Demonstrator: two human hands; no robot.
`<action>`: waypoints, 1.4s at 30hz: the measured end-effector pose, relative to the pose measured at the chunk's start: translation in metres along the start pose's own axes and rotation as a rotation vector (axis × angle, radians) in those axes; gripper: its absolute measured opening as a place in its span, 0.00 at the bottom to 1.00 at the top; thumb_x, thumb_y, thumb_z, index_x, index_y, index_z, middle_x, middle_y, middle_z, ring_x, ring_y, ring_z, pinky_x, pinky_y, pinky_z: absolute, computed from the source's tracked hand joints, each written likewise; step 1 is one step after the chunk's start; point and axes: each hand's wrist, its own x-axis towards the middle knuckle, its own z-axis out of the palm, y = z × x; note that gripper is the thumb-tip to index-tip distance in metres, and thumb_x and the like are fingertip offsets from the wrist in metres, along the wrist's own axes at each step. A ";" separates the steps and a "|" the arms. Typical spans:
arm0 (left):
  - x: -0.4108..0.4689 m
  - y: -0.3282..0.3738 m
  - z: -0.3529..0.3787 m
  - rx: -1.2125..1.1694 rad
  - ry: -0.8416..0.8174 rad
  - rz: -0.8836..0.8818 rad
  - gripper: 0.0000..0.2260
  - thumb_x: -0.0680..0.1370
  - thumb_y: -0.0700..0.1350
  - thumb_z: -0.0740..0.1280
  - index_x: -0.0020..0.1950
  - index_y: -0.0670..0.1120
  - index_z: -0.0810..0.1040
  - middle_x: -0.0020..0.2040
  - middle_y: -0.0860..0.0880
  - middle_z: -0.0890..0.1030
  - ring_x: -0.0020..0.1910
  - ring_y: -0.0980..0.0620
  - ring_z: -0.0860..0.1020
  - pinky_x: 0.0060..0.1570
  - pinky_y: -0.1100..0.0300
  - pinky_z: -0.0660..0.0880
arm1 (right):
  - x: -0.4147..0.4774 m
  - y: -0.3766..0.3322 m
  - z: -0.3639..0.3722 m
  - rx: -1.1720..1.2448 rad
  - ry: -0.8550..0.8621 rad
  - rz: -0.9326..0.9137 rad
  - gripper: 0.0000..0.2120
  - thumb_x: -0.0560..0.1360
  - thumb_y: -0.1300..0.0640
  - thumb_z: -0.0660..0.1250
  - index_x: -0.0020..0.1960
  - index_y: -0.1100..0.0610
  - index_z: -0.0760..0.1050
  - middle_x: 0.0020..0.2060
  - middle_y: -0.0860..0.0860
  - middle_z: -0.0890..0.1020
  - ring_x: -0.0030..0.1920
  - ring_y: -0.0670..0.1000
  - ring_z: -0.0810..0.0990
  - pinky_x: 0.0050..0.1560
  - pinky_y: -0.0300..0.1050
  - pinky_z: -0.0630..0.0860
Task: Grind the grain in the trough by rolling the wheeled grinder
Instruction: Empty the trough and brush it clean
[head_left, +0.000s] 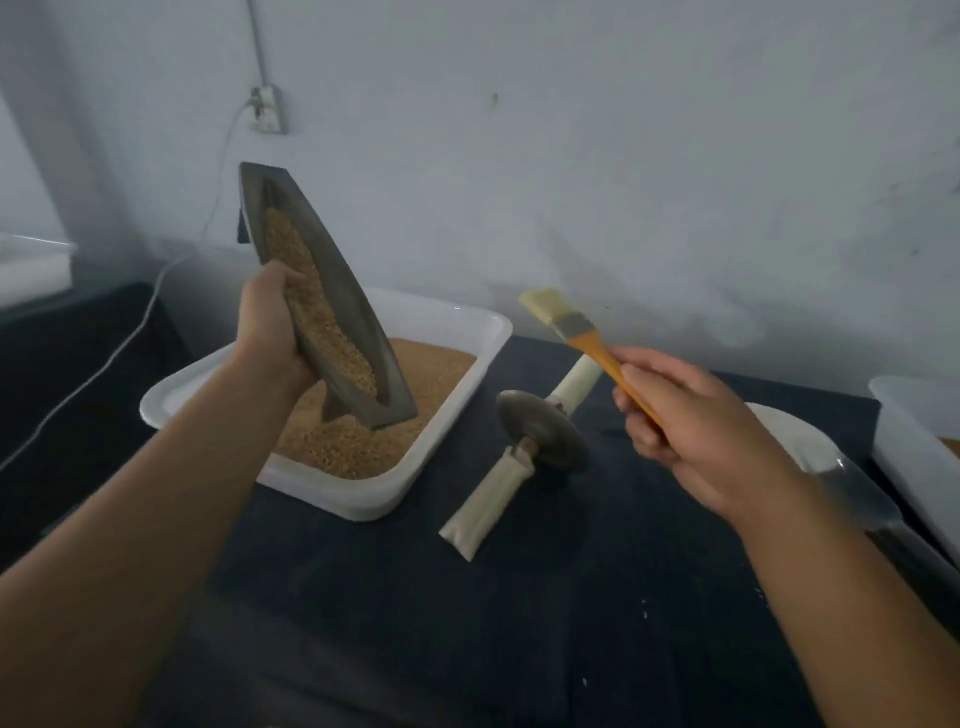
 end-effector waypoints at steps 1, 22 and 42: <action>0.008 -0.002 -0.002 0.001 -0.003 -0.005 0.12 0.73 0.45 0.66 0.56 0.47 0.81 0.44 0.45 0.83 0.41 0.43 0.84 0.48 0.40 0.84 | 0.016 -0.010 0.021 -0.065 -0.032 -0.024 0.15 0.85 0.60 0.62 0.65 0.48 0.81 0.43 0.52 0.79 0.29 0.46 0.71 0.25 0.36 0.66; 0.060 -0.012 -0.010 0.204 -0.046 0.052 0.32 0.75 0.71 0.69 0.72 0.54 0.77 0.64 0.46 0.84 0.60 0.43 0.85 0.61 0.40 0.81 | 0.158 -0.050 0.208 -0.895 -0.333 -0.504 0.15 0.88 0.53 0.59 0.68 0.52 0.81 0.51 0.50 0.84 0.43 0.47 0.80 0.42 0.43 0.74; 0.062 0.015 -0.005 0.285 -0.085 0.309 0.15 0.76 0.67 0.72 0.60 0.64 0.82 0.58 0.53 0.86 0.59 0.48 0.86 0.60 0.43 0.83 | 0.150 -0.059 0.189 -0.742 -0.205 -0.634 0.17 0.88 0.56 0.55 0.70 0.53 0.78 0.43 0.47 0.82 0.35 0.42 0.77 0.35 0.36 0.68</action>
